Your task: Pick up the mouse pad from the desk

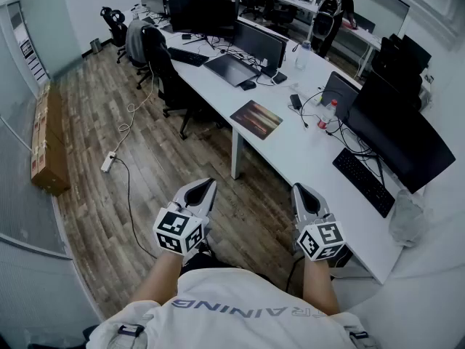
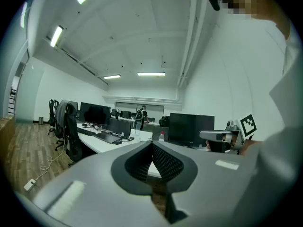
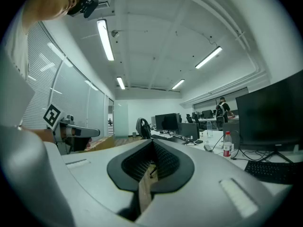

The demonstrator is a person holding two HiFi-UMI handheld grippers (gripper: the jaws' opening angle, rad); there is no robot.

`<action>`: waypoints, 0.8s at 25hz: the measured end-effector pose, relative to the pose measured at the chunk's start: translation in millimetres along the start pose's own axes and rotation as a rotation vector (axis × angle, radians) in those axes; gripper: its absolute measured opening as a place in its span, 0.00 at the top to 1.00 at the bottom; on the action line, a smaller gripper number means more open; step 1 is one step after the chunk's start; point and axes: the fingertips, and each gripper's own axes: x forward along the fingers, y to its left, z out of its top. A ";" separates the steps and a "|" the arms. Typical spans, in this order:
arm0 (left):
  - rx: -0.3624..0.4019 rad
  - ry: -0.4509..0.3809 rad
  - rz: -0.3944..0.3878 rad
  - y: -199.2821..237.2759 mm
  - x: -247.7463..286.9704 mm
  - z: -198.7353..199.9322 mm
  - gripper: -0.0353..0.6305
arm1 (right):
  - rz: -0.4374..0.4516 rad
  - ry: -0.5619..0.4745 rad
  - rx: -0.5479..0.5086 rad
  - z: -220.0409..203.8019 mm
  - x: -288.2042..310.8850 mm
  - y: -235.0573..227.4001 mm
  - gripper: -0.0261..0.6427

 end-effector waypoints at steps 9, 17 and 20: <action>-0.015 0.003 0.000 4.8 -1.6 -5.5 0.95 | -0.005 0.004 0.003 -5.4 2.2 3.8 0.94; 0.006 -0.004 0.013 11.1 -9.2 -0.9 0.95 | -0.003 -0.017 -0.023 3.4 6.6 13.2 0.94; 0.008 -0.002 0.011 10.7 -10.8 -0.6 0.95 | 0.007 -0.008 -0.025 2.0 8.7 16.7 0.94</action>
